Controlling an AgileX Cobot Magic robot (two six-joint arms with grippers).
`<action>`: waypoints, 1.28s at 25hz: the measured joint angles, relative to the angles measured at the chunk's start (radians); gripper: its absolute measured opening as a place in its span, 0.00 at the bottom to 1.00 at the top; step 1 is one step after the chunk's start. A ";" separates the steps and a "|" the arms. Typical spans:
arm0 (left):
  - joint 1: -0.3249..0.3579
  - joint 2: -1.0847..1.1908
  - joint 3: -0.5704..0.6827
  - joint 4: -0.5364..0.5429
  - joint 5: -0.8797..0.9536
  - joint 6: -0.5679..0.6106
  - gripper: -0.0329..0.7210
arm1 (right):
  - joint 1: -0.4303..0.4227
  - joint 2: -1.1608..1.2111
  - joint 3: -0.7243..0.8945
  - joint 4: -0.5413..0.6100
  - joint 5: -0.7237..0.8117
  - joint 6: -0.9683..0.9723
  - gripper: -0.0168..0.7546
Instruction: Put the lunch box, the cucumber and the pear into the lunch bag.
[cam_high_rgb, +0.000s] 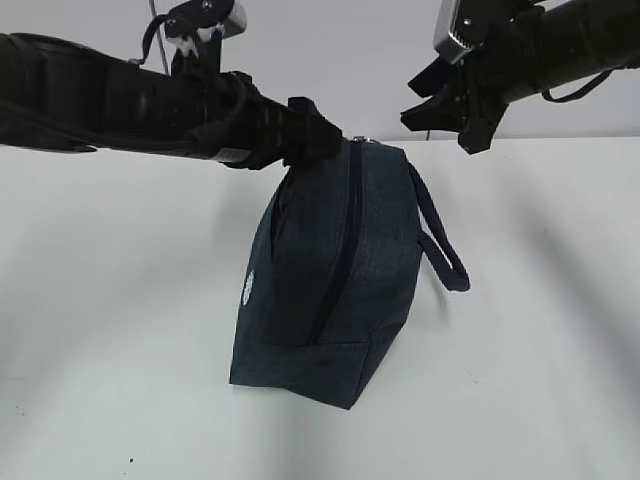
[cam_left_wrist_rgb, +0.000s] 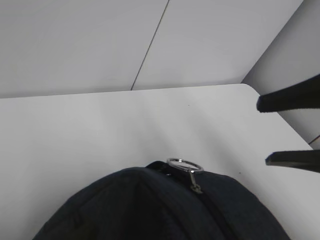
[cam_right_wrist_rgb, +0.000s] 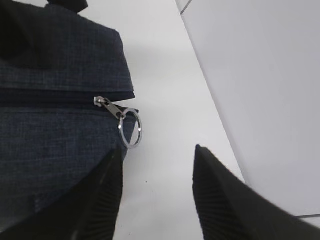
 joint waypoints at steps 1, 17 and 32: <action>0.000 0.001 0.000 0.000 0.003 0.000 0.68 | 0.002 -0.002 -0.004 0.000 0.000 -0.004 0.50; 0.000 0.001 0.000 0.004 0.071 0.000 0.26 | 0.082 0.019 -0.029 -0.017 -0.061 -0.038 0.50; 0.000 0.010 0.000 -0.007 0.088 0.000 0.08 | 0.082 0.032 -0.031 -0.021 -0.050 -0.041 0.46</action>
